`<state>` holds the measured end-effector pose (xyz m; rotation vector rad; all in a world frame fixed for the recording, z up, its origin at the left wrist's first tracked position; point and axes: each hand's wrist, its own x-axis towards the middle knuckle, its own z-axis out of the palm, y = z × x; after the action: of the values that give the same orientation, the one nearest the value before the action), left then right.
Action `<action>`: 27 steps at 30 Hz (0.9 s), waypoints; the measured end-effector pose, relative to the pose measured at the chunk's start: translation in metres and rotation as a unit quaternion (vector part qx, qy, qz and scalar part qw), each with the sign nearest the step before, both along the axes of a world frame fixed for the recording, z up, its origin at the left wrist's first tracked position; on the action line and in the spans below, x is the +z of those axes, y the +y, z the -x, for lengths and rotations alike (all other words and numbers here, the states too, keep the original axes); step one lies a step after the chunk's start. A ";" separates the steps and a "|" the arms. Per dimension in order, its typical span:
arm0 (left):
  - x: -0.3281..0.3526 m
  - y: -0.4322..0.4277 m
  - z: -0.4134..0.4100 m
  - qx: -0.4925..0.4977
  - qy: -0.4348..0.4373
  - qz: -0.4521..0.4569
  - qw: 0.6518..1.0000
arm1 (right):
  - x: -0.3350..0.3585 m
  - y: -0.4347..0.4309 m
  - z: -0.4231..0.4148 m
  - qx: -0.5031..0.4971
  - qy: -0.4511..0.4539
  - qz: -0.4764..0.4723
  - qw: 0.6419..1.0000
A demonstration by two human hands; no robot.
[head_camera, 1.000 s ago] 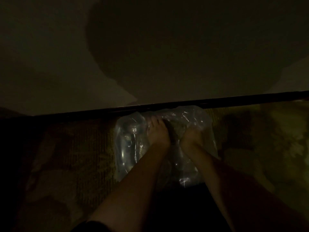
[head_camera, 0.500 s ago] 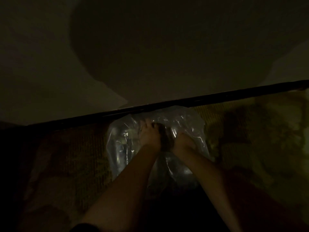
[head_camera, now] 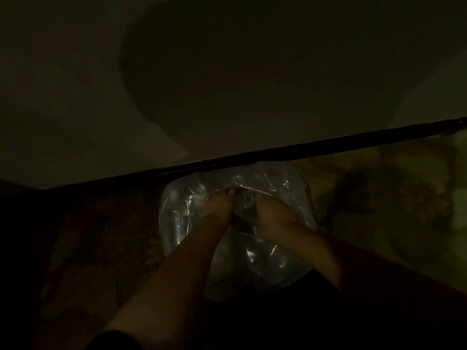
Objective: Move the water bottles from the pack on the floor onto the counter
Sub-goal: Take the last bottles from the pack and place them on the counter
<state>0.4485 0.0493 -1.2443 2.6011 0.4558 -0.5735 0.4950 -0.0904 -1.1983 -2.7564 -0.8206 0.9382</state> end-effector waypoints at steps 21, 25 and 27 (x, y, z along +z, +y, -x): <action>0.049 -0.013 0.008 -0.108 -0.080 -0.003 0.991 | 0.070 0.006 -0.058 -0.010 0.001 -0.170 0.985; 0.077 -0.011 0.022 -0.085 -0.060 0.033 0.994 | 0.092 0.004 -0.065 -0.063 0.053 -0.205 0.975; 0.096 -0.013 0.027 -0.032 -0.074 0.058 0.995 | 0.110 0.001 -0.063 -0.091 0.067 -0.216 0.970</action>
<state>0.4211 0.0362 -1.1485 2.5313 0.2841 -0.4102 0.5578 -0.0896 -1.0883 -2.3193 -0.6464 0.7883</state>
